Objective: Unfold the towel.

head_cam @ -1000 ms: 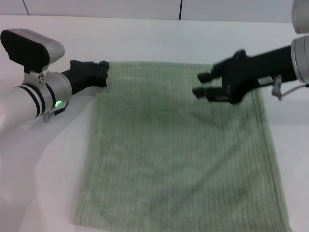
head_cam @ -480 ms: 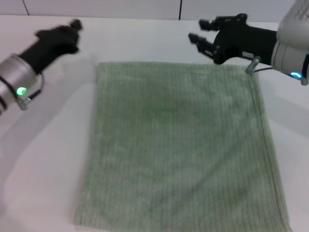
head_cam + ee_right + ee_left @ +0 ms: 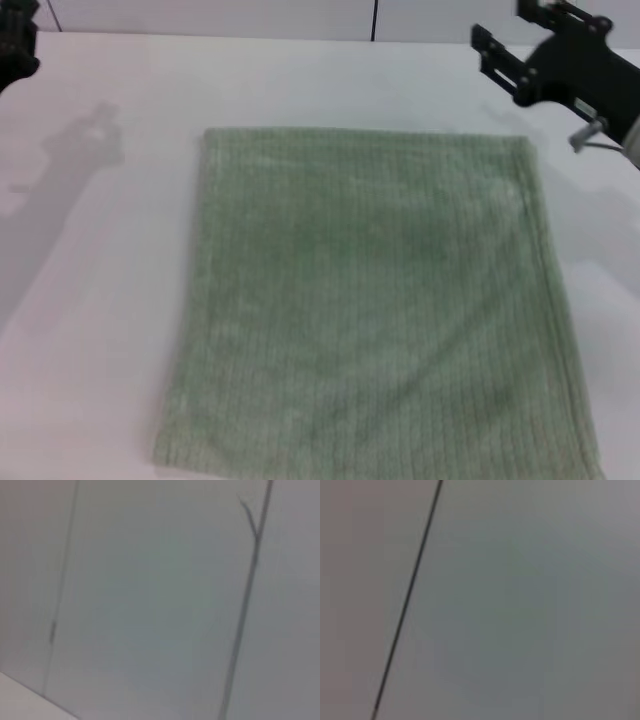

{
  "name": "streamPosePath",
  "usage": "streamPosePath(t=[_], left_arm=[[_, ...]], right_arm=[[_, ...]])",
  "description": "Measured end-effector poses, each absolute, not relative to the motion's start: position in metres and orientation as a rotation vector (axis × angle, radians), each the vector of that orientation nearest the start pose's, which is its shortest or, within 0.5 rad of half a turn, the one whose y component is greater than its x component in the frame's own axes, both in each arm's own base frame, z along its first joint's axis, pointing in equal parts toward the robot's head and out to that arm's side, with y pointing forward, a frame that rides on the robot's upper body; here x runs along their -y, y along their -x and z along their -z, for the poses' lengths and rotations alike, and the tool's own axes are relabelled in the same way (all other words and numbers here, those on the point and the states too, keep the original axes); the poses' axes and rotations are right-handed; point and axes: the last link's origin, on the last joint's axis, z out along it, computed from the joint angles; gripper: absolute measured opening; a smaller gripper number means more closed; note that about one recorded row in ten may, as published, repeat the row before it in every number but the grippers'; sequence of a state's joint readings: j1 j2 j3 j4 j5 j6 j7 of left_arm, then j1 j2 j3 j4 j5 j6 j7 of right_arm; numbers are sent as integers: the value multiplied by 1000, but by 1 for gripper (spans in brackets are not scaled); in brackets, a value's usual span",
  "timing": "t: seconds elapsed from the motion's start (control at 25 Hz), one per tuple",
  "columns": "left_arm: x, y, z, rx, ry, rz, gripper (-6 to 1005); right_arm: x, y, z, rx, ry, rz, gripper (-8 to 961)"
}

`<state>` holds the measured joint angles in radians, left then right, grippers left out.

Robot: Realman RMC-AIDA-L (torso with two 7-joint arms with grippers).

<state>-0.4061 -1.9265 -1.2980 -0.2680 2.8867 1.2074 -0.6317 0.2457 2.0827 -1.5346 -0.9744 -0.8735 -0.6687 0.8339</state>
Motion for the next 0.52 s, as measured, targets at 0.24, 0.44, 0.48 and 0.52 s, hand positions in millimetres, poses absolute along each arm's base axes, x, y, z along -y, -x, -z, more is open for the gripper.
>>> streamPosePath(t=[0.24,0.44,0.48,0.52], left_arm=[[-335,329,-65,515,1552,1020,158],[-330,333,-59,489,1497,964,240],[-330,333,-59,489,1497,964,240],[-329,333,-59,486,1490,957,240]], right_arm=[[-351,-261,-24,-305,1914,-644,602],[-325,-289,-50,-212,1609,-759,799],[-325,-289,-50,-212,1609,-759,806],[-322,-292,-52,-201,1570,-781,813]])
